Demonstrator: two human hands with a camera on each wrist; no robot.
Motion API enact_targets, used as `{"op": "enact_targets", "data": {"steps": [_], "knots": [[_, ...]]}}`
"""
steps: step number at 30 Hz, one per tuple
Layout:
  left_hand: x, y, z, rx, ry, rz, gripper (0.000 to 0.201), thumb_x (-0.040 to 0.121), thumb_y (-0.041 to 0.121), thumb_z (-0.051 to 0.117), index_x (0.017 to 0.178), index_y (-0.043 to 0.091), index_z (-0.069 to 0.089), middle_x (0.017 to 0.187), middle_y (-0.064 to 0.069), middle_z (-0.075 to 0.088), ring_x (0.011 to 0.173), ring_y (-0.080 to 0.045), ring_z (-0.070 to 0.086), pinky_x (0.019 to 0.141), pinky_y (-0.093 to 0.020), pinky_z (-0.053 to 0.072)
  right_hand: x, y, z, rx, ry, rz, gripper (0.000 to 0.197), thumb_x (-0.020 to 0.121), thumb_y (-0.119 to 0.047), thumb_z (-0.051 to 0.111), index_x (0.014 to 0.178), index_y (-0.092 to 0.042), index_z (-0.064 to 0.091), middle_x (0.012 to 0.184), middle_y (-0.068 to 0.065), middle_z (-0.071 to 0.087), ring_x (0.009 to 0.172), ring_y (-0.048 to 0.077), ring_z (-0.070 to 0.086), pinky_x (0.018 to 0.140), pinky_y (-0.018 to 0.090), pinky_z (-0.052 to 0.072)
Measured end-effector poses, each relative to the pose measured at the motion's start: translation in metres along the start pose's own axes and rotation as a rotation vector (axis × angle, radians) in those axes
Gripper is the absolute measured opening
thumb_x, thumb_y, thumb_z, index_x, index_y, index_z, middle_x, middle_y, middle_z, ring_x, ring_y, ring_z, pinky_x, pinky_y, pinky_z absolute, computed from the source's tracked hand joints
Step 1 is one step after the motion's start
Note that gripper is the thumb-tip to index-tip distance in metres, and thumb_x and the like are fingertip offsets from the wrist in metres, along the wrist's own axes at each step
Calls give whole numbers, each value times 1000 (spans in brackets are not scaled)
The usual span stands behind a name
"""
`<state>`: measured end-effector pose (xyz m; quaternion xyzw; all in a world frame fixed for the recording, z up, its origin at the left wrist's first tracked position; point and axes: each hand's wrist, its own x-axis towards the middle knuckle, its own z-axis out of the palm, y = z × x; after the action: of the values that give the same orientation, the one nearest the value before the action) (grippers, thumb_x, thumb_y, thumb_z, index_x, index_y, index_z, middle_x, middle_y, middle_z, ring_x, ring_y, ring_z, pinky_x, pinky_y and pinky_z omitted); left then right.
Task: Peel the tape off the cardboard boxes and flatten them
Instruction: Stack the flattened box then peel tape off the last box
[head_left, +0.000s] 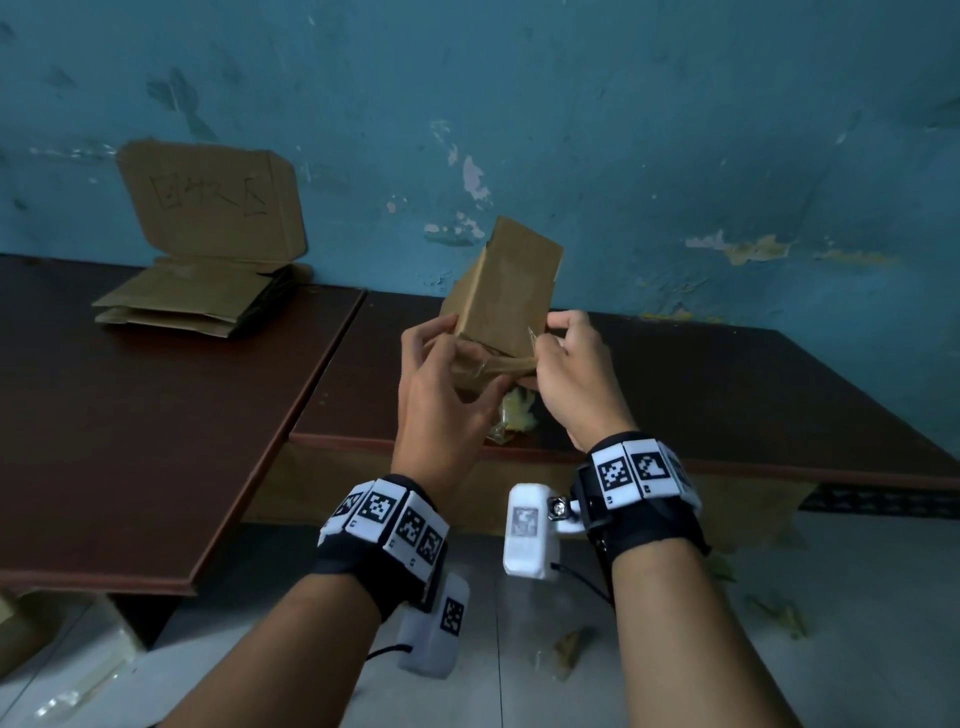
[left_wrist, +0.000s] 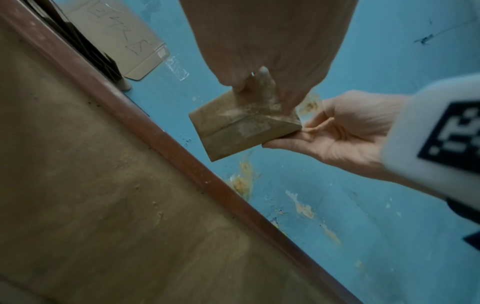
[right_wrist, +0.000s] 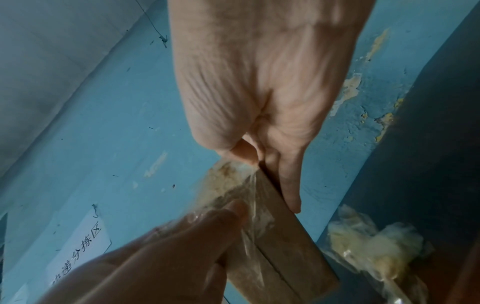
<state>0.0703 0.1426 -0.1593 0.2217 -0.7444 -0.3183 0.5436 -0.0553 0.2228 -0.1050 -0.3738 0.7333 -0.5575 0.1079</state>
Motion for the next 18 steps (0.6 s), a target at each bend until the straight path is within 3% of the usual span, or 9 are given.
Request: {"op": "enact_targets", "data": {"steps": [2,4,6,7,11,14,18], "knots": [[-2,2,2,52,54,-20,28,80,16,92,93,14,67,138,4,50,107,11,57,93,-19,57,2,1,3,22,24,-5,26,109,-18,44,134,-20,52,97,-12,62,77,0,62,55,10,44],[0,1,3,106,101,-84,33,80,19,92,90,13,61,131,4,53,96,5,54,85,-8,48,1,-1,7,86,65,-15,20,106,-17,44,114,-20,62,96,-3,70,79,-1,68,68,12,54],[5,-5,0,109,129,-194,40,80,24,92,94,11,57,118,0,56,94,-7,54,81,-18,47,-1,-7,12,178,77,-28,34,102,-8,43,93,-18,74,100,6,78,97,11,76,90,34,63],[7,-9,-1,106,128,-240,41,81,27,92,97,11,57,112,-1,57,92,-12,56,80,-23,46,-4,-11,14,197,69,-62,38,101,-6,44,87,-20,77,100,4,80,101,15,77,94,40,63],[7,-20,0,132,149,-253,37,82,27,91,92,8,60,108,-2,58,87,-12,54,74,-17,37,-7,-25,22,110,80,-116,16,90,-30,63,97,-24,77,92,-7,80,92,8,76,90,43,64],[8,-18,2,126,159,-222,41,81,26,92,81,6,56,106,1,55,82,-2,47,73,-6,38,-2,-20,15,179,139,-53,32,76,-51,66,90,-24,74,86,-3,80,88,16,78,87,51,64],[9,-16,4,130,113,-163,40,81,24,91,76,11,54,111,4,56,80,-2,50,72,-4,39,-2,-14,9,164,143,-39,37,79,-57,82,90,-22,74,83,-5,77,81,10,76,80,46,67]]}}
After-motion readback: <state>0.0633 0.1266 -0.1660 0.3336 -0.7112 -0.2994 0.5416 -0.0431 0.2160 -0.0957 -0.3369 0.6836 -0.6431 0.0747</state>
